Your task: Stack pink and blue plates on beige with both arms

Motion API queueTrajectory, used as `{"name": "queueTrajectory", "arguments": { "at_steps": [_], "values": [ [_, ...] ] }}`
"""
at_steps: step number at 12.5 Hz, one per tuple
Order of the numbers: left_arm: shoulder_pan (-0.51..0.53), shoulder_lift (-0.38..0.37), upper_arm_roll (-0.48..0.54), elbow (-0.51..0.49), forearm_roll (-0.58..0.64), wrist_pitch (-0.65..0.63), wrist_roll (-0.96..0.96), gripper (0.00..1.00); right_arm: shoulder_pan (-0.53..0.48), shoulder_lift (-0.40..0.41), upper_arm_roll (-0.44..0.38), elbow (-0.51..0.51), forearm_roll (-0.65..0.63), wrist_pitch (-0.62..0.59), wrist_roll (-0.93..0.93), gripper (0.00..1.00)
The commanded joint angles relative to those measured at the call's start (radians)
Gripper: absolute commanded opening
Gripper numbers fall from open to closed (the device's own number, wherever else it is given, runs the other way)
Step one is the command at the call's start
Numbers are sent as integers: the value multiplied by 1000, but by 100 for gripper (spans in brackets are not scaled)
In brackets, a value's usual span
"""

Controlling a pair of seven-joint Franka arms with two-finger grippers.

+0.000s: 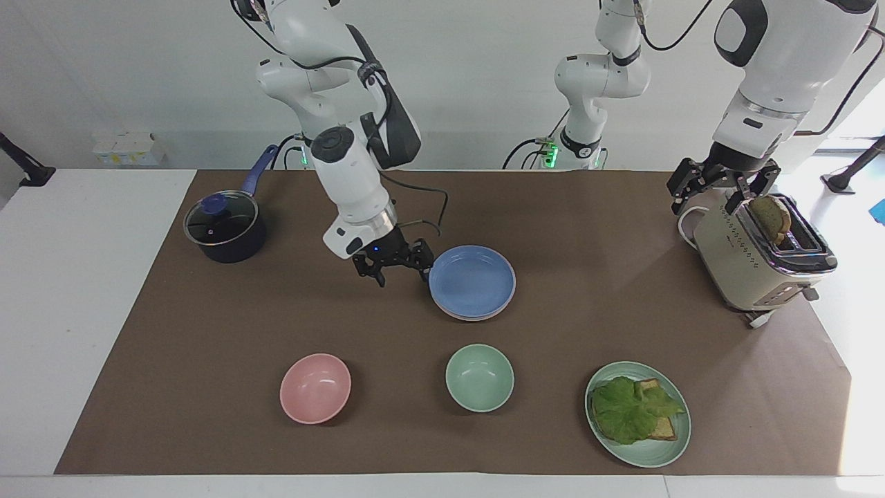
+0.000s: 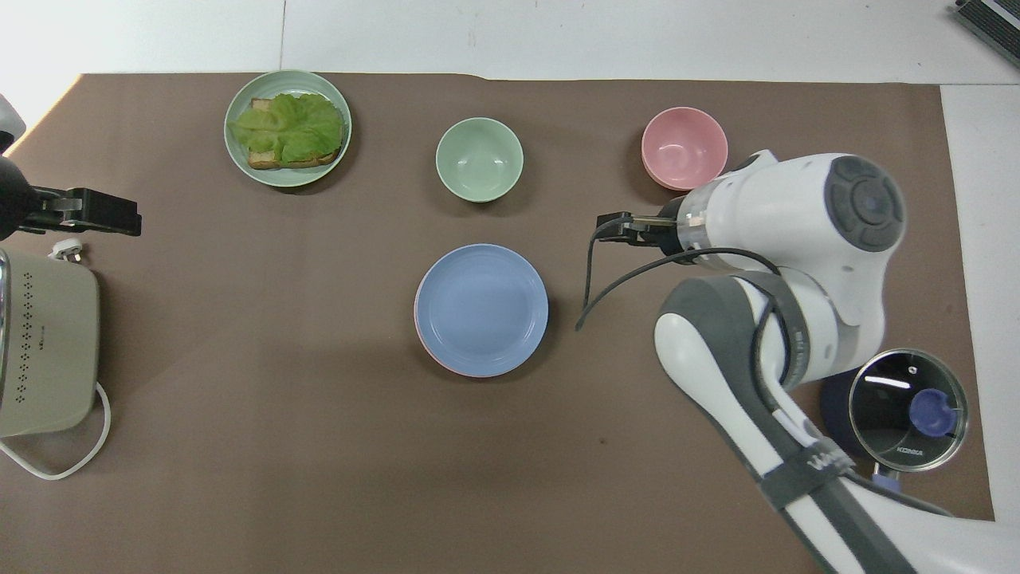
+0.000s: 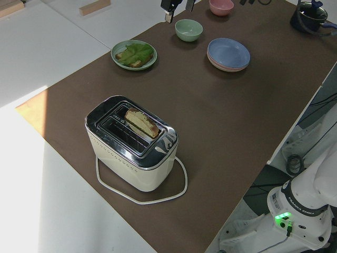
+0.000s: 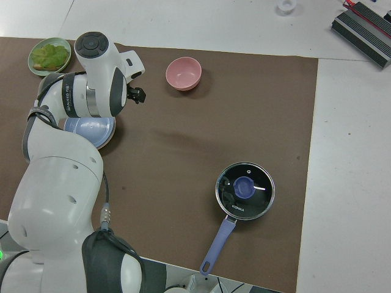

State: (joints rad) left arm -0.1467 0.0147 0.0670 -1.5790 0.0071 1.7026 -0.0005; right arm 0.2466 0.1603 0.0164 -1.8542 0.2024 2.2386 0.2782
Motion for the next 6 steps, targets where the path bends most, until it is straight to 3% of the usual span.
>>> {"name": "queueTrajectory", "arguments": {
  "at_steps": [1,6],
  "values": [
    [13,-5,-9,-3,10,-12,5,100,-97,-80,11,-13,-117,-75,-10,100],
    [13,-7,-9,-3,10,-12,5,100,-222,-185,11,61,-153,-328,-11,100]
  ]
}}
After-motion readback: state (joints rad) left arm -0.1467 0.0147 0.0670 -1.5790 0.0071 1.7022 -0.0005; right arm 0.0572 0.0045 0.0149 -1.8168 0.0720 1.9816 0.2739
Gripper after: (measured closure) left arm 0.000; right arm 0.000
